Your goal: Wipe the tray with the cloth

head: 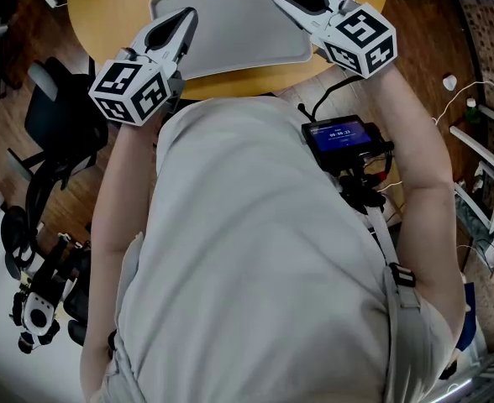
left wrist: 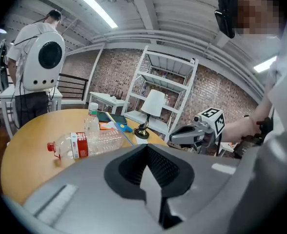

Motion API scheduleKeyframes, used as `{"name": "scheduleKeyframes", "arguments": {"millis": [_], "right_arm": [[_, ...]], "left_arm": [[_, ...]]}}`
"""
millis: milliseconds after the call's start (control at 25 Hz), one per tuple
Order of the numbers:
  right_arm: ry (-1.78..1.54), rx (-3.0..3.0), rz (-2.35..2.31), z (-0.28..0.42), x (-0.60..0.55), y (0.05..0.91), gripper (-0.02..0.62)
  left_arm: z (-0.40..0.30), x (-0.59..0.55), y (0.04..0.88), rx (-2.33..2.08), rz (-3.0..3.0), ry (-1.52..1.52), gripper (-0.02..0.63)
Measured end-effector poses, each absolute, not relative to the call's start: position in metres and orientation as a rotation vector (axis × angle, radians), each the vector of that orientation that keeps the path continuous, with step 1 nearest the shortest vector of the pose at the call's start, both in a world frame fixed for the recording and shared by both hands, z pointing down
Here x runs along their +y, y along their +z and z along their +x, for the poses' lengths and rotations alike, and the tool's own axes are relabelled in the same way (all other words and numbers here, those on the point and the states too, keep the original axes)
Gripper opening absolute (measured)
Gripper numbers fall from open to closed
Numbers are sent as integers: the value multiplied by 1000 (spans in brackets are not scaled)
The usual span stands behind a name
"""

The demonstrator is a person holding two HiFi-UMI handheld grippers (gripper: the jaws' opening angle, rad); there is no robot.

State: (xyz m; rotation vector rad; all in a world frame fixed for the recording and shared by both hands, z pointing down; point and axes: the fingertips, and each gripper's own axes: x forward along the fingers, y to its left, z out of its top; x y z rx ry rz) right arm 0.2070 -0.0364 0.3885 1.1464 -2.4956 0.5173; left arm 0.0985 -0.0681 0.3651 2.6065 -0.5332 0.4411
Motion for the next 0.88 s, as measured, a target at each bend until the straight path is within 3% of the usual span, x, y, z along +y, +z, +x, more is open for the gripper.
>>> {"name": "scheduleKeyframes", "arguments": {"millis": [880], "right_arm": [[537, -2518, 1129, 201, -40, 390, 0]], "left_arm": [[98, -79, 371, -515, 2594, 473, 0]]}}
